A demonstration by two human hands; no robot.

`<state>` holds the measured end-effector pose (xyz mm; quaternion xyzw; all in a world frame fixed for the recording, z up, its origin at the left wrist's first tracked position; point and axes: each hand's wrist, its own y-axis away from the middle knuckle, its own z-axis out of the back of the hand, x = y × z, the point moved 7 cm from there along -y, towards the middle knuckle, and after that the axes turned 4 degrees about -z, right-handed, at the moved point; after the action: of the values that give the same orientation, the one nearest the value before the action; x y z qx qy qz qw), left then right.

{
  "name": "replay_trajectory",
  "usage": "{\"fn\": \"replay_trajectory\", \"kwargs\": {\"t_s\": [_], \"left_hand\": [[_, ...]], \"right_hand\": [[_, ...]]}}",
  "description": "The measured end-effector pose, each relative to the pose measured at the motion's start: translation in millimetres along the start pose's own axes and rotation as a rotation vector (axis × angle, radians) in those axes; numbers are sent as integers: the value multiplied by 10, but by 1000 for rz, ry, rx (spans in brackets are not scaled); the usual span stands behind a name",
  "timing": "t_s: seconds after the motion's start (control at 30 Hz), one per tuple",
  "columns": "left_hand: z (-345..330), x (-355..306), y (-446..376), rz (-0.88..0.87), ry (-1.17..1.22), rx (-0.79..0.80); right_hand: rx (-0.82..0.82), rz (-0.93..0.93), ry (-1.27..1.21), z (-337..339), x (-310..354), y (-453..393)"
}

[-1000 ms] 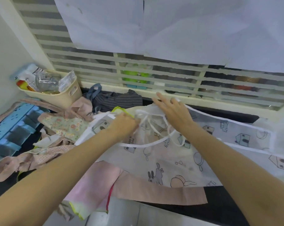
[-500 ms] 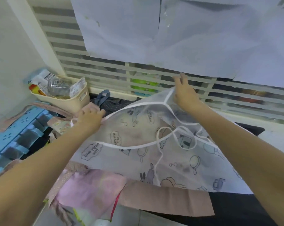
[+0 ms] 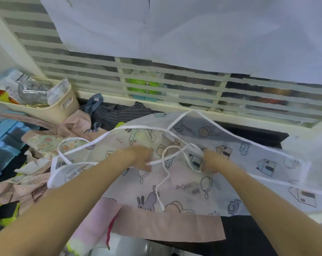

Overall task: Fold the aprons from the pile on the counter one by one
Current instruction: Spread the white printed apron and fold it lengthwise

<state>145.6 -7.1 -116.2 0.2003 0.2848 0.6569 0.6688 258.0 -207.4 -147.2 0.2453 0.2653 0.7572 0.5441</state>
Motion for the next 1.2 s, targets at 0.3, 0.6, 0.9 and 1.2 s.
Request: {"fn": "replay_trajectory", "kwargs": {"t_s": [0.3, 0.6, 0.9, 1.2], "left_hand": [[23, -108, -173, 34, 210, 51], [1373, 646, 375, 429, 133, -686], [1411, 349, 311, 547, -157, -831], [-222, -794, -341, -135, -620, -123]], "right_hand": [[-501, 395, -132, 1260, 137, 413], [-667, 524, -402, 1700, 426, 611], [-322, 432, 137, 716, 163, 527], [-484, 265, 305, 230, -101, 286]]}}
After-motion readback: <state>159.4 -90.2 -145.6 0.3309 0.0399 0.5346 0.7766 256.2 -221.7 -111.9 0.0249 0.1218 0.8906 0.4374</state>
